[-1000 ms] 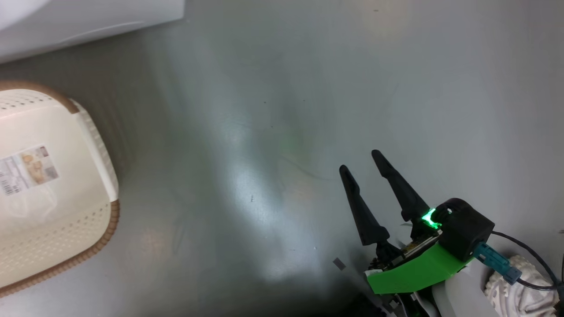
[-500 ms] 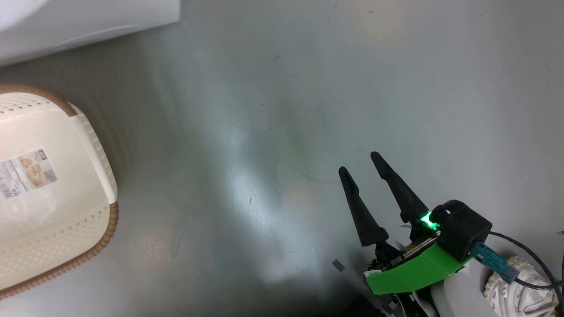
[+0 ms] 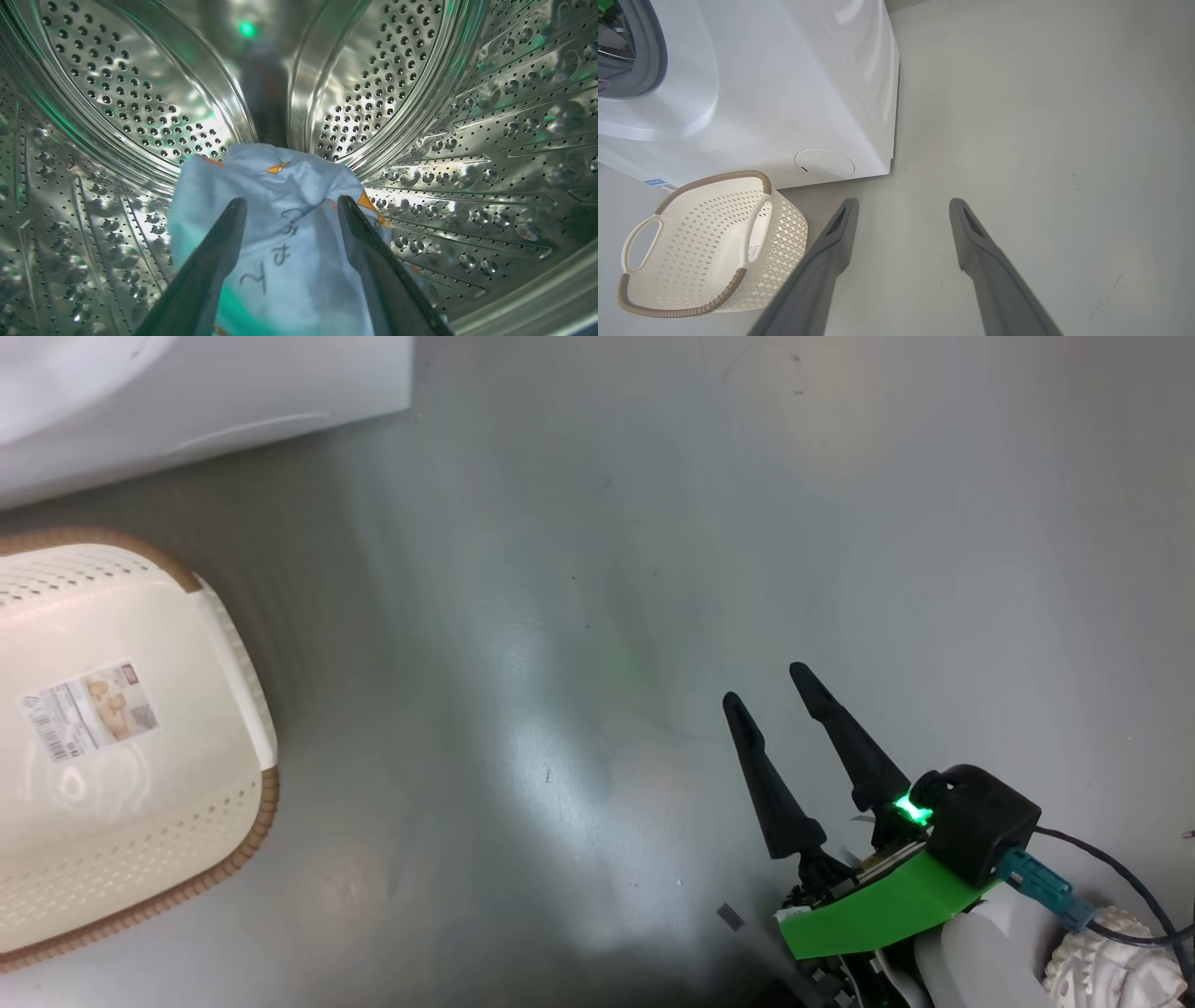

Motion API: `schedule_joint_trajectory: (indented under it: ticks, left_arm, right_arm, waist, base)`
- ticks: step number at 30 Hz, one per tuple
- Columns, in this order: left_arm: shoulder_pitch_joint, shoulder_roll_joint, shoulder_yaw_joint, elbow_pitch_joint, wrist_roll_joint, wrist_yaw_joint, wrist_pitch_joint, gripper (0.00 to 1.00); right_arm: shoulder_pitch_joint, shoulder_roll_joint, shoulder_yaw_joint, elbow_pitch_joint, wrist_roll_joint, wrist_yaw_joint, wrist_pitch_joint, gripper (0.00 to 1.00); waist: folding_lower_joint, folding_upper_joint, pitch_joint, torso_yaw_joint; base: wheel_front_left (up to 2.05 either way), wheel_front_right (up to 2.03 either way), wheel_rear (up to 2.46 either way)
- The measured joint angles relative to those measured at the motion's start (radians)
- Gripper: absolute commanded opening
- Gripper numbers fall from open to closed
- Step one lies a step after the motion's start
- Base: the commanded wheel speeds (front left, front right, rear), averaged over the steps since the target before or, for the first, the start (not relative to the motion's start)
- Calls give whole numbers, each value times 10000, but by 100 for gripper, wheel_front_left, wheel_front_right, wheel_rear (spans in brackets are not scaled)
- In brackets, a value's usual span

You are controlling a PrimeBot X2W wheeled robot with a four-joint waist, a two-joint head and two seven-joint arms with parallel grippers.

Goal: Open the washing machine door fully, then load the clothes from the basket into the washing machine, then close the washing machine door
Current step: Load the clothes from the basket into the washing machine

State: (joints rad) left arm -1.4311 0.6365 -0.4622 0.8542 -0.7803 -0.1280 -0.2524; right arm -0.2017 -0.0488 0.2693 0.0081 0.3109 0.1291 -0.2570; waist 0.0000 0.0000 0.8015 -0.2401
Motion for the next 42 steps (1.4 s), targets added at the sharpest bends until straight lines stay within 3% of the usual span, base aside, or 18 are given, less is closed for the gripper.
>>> schedule_joint_trajectory:
  ticks: [10,20,30,42]
  left_arm:
    - [170,-226,-125,163,-67,0,-46,100]
    - [1406,-583,270,-662,-44,0,-46,100]
    - [2847,-986,1057,-1517,270,0,-44,100]
    - [5312,-1549,2813,-3124,1262,0,-46,100]
  right_arm:
    - [-44,-2,-247,192,-10,0,0,100]
    - [-319,-13,-539,387,-31,0,0,100]
    - [-456,-17,-746,573,-86,0,0,100]
    - [-477,-29,-834,986,-188,0,0,100]
  waist:
    - [0,0,-362,321]
    - [0,0,-756,680]
    - [0,0,-1231,1024]
    - [0,0,-2276,1243]
  base:
    - [0,0,0]
    - [0,0,0]
    - [0,0,0]
    - [0,0,0]
